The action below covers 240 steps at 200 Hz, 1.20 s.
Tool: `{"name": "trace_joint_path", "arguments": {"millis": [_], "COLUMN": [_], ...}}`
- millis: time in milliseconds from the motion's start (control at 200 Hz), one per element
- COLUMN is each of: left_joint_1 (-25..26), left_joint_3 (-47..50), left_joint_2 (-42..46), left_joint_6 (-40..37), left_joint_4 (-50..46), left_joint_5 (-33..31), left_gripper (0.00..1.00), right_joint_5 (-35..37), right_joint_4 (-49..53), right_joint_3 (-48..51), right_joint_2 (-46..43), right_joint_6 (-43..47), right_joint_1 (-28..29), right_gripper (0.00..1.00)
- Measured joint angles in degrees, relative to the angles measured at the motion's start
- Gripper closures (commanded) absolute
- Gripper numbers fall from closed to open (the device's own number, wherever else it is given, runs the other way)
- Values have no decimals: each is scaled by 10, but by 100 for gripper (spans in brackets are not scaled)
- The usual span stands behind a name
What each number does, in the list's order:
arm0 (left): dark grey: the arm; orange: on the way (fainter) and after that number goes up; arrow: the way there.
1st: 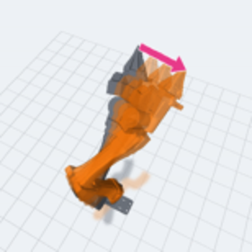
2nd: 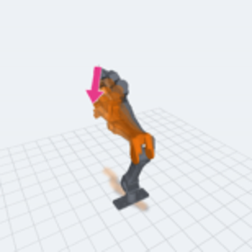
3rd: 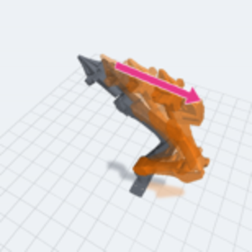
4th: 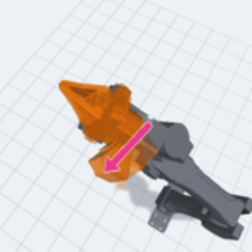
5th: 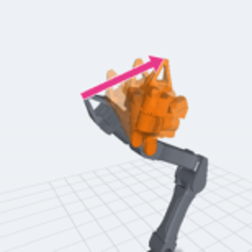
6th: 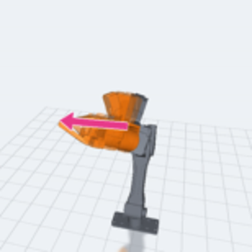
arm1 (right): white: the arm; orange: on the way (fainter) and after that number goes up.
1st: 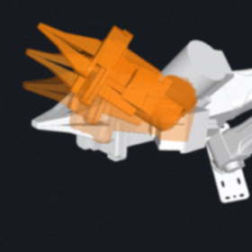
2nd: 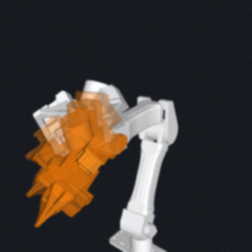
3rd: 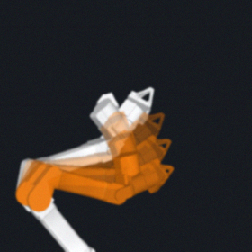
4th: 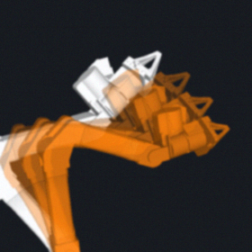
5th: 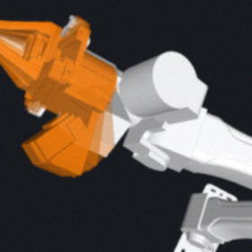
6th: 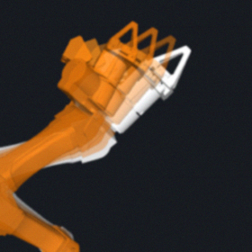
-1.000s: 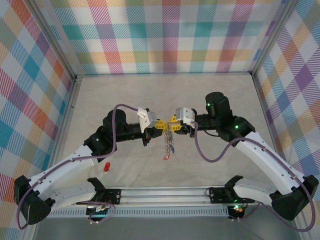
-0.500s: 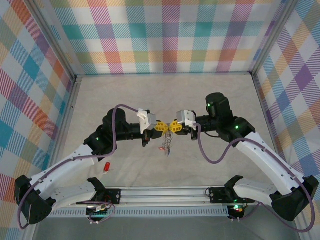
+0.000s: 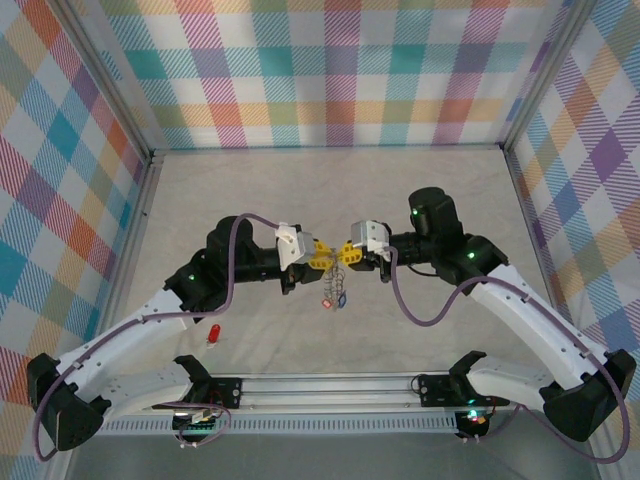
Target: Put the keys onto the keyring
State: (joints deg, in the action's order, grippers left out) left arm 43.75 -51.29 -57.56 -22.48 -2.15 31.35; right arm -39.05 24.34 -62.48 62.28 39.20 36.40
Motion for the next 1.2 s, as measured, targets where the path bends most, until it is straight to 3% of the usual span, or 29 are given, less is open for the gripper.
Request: {"name": "trace_joint_path", "arguments": {"millis": [295,405,480,565,660,730,825,980,1200], "left_joint_1": [0,0,0,0,-3,-13,-40,-97,-222], "left_joint_3": [5,5,5,5,-6,-20,-38,-47,-43], "left_joint_2": [35,43,51,59,61,61,63,80,82], "left_joint_6": [-12,-12,0,43,139,217,294,388,492], "left_joint_4": [-28,-45,-61,-84,-142,-201,-270,-361,-457], "left_joint_5": [-58,-77,-111,-188,-330,-422,-486,-502,-432], "left_gripper": [70,64,54,32,8,5,5,5,4], "right_joint_5": [24,25,25,27,38,51,83,132,178], "right_joint_4": [-71,-82,-85,-89,-93,-92,-93,-94,-121], "right_joint_3": [85,88,90,97,113,123,142,163,190], "right_joint_2": [-23,-24,-25,-27,-31,-33,-43,-61,-74], "right_joint_6": [-69,-75,-75,-75,-69,-52,-8,52,144], "right_joint_1": [0,0,0,0,2,8,28,53,75], "right_gripper": [100,100,100,100,100,100,100,100,100]}}
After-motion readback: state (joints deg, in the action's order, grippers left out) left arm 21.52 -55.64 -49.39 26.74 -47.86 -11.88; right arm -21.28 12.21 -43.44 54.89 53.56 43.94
